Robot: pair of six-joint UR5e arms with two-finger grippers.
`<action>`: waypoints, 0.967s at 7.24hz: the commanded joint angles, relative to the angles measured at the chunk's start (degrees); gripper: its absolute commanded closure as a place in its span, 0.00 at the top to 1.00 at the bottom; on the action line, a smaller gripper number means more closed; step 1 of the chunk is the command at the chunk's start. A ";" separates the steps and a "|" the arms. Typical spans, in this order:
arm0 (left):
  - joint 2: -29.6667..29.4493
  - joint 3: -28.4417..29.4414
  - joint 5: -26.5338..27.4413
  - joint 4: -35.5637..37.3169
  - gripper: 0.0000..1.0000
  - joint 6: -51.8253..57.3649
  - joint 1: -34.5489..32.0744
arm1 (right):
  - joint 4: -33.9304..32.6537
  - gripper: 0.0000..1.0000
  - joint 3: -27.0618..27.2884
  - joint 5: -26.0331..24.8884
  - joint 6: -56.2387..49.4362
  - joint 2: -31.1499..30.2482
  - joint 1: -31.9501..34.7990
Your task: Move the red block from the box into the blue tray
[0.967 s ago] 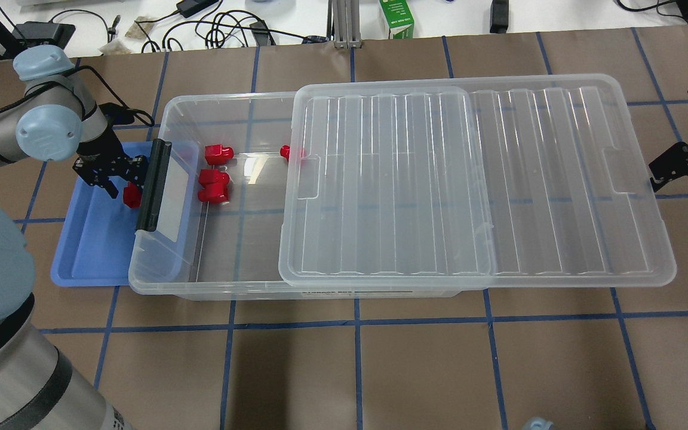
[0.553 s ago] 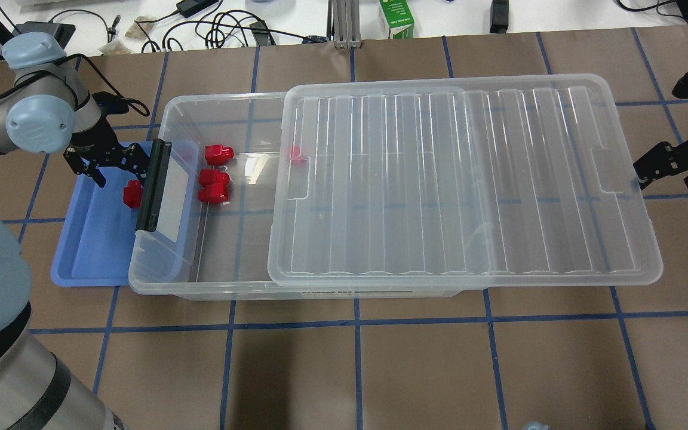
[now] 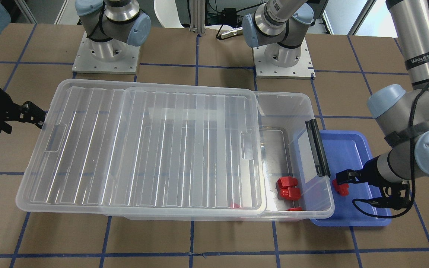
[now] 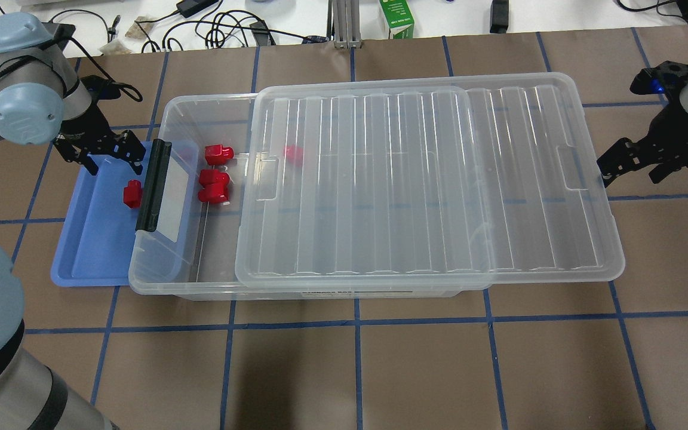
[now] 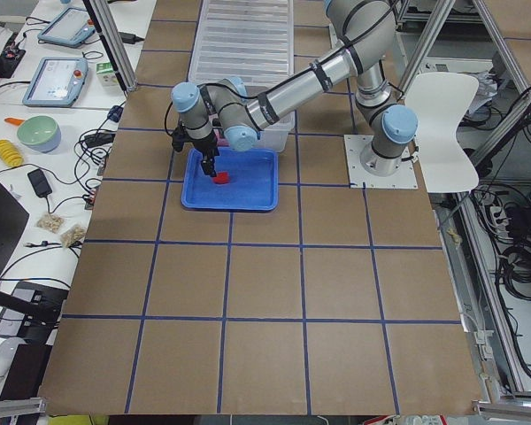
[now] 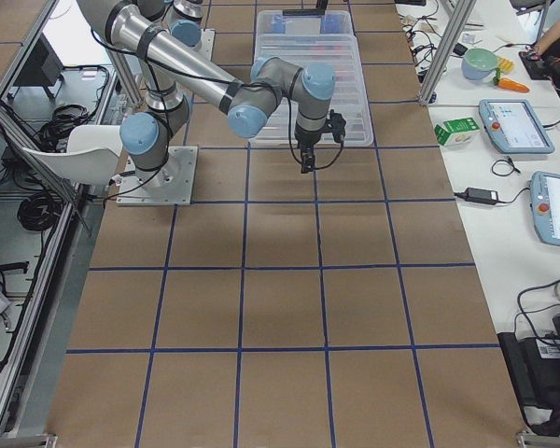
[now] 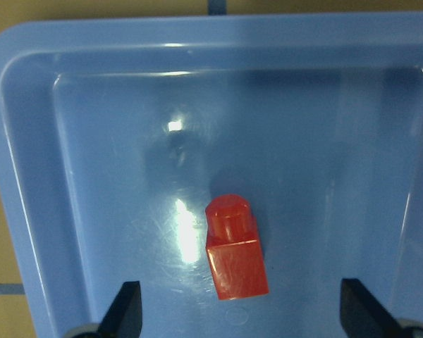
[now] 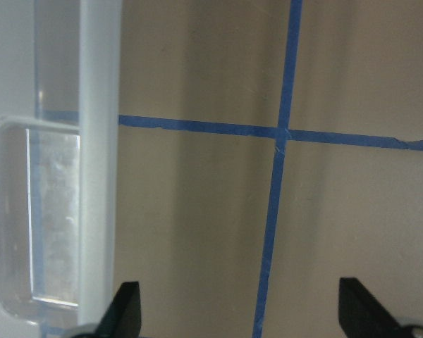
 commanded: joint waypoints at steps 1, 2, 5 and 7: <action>0.08 -0.49 -0.29 0.06 1.00 0.16 0.00 | -0.18 0.99 0.00 0.00 5.64 0.14 5.44; 0.08 -0.66 -0.29 0.06 1.00 0.16 0.00 | -1.66 0.99 0.00 -0.08 8.62 0.58 7.99; -0.01 -1.10 -0.37 0.06 1.00 0.33 0.09 | -3.16 0.99 -0.09 0.00 12.51 0.67 11.52; 0.52 -0.41 -0.20 -0.03 1.00 0.16 -0.18 | -3.78 0.99 -0.09 0.00 15.32 0.67 13.89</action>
